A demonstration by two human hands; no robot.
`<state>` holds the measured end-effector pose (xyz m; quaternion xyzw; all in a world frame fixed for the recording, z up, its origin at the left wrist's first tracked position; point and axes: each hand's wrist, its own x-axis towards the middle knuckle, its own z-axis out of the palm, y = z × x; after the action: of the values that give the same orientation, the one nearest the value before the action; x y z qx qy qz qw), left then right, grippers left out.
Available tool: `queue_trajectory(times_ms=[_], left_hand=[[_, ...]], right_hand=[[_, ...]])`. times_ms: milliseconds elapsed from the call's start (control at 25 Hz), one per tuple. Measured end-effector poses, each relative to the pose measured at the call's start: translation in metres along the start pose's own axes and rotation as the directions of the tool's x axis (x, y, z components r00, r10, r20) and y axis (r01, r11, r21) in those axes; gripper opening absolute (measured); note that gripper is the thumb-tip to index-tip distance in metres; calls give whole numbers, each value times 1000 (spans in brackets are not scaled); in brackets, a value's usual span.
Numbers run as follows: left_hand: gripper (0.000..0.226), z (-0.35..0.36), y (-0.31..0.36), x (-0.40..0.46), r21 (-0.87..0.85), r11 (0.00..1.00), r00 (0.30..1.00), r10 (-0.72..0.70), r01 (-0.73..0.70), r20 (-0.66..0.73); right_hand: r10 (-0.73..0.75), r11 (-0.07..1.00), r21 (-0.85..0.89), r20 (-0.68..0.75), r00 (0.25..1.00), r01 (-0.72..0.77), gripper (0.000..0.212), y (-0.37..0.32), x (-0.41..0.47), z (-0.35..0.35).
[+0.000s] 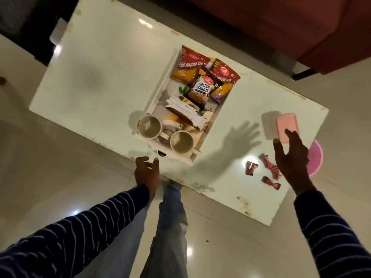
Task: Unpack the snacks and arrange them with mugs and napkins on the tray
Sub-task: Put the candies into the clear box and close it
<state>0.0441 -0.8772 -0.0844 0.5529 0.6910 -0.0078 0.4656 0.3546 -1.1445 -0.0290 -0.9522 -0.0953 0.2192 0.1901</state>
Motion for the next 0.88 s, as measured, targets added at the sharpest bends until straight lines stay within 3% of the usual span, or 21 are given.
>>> queue_trajectory(times_ms=[160, 280, 360, 440, 640, 880], left_hand=[[13, 22, -17, -41, 154, 957, 944, 201, -246, 261], [14, 49, -20, -67, 157, 836, 756, 375, -526, 536], [7, 66, -12, -78, 109, 776, 630, 412, -622, 659], [4, 81, -1, -82, 58, 754, 565, 436, -655, 700], [14, 129, 38, -85, 40, 766, 568, 439, -641, 697], [63, 199, 82, -82, 46, 660, 482, 497, -749, 721]], right_hand=[[129, 990, 61, 29, 991, -131, 59, 27, -59, 1], [163, 981, 109, -22, 986, -160, 58, 38, -81, 3], [230, 967, 117, -28, 973, -226, 58, 49, -90, 7], [274, 954, 128, -7, 962, -271, 60, 59, -98, 12], [176, 981, 95, -53, 983, -170, 64, 69, -73, 13], [-2, 998, -68, -72, 997, -3, 80, 70, 8, 9]])
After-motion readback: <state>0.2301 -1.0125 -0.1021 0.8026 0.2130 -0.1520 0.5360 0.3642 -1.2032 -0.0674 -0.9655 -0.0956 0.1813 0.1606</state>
